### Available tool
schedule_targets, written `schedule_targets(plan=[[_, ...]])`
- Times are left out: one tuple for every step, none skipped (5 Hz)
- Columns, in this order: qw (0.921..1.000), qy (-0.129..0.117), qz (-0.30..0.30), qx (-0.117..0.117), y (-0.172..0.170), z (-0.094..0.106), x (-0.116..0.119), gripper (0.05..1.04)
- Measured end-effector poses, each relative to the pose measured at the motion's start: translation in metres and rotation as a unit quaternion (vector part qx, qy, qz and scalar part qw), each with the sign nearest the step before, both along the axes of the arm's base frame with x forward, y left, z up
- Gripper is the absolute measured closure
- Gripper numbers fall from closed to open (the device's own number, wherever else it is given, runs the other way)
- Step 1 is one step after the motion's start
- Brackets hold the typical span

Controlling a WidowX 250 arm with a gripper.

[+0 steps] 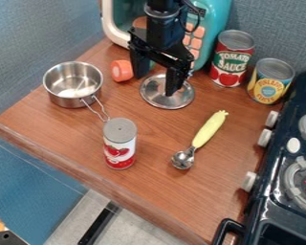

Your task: Put the orange object in the pot

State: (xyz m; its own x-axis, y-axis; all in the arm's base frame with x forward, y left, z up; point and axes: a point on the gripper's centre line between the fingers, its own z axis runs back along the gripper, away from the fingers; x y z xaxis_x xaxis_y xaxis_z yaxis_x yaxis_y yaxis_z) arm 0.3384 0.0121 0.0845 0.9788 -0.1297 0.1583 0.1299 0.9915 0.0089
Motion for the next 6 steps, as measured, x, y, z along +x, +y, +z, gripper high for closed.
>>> schedule_targets(plan=[[0.9999,0.017,-0.003,0.0,0.0,-0.011,-0.002,0.083],[0.9993,0.03,-0.02,0.004,0.025,-0.012,0.001,0.083],[0.9992,0.036,-0.01,0.008,0.061,-0.014,0.01,0.083],[0.9991,0.038,-0.013,0.015,0.087,-0.012,0.025,0.083],[0.9983,0.054,-0.018,0.013,0.115,-0.019,0.047,0.083],[0.9984,0.055,-0.012,0.0,0.121,-0.023,0.065,0.083]])
